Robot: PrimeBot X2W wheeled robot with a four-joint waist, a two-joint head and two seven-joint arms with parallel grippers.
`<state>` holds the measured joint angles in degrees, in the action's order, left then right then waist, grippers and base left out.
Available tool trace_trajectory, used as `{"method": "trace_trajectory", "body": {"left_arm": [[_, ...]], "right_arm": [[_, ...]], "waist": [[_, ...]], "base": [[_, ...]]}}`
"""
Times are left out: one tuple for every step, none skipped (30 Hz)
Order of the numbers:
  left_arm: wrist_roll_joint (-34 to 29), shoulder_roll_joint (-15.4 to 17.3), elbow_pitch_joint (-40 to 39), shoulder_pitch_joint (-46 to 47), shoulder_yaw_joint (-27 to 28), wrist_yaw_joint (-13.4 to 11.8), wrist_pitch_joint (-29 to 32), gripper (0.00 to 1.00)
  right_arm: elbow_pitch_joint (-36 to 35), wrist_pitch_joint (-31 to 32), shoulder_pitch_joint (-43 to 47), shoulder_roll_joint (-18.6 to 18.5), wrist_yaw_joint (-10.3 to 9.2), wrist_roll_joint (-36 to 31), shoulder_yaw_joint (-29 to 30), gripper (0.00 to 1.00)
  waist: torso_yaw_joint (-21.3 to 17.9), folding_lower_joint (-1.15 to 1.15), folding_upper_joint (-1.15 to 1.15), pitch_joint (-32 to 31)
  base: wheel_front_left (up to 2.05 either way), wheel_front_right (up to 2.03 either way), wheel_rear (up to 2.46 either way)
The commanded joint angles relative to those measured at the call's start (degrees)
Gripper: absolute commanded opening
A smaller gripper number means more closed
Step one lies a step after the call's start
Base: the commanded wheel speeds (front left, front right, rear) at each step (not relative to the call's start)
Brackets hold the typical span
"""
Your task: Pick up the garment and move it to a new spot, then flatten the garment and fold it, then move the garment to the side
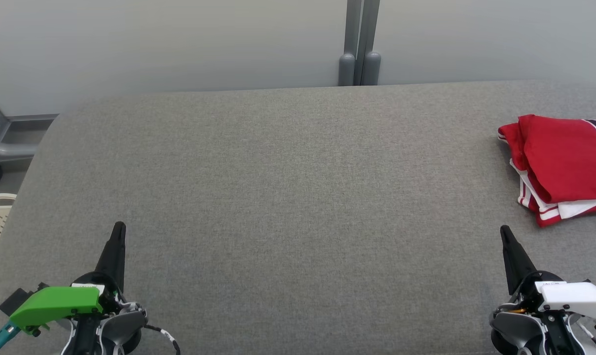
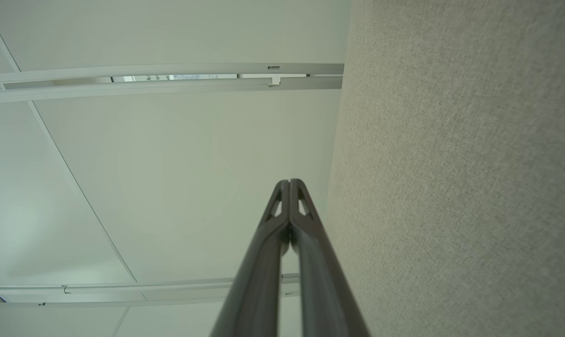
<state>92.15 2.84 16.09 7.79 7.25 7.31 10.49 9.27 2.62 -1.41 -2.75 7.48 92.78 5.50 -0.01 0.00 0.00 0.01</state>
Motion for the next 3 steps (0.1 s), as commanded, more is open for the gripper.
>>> {"method": "trace_trajectory", "body": {"left_arm": [[-0.13,0.04,-0.20,0.92,0.11,0.33,-0.05,0.00],[-0.13,0.04,-0.20,0.92,0.11,0.33,-0.05,0.00],[-0.12,0.04,-0.20,0.92,0.11,0.33,-0.05,0.00]], "right_arm": [[-0.22,0.13,-0.32,-0.24,0.02,0.32,0.15,0.00],[-0.22,0.13,-0.32,-0.24,0.02,0.32,0.15,0.00],[-0.22,0.13,-0.32,-0.24,0.02,0.32,0.15,0.00]], "waist": [[0.00,0.00,0.00,0.00],[0.00,0.00,0.00,0.00],[0.00,0.00,0.00,0.00]], "base": [[0.00,0.00,0.00],[0.00,0.00,0.00],[0.00,0.00,0.00]]}}
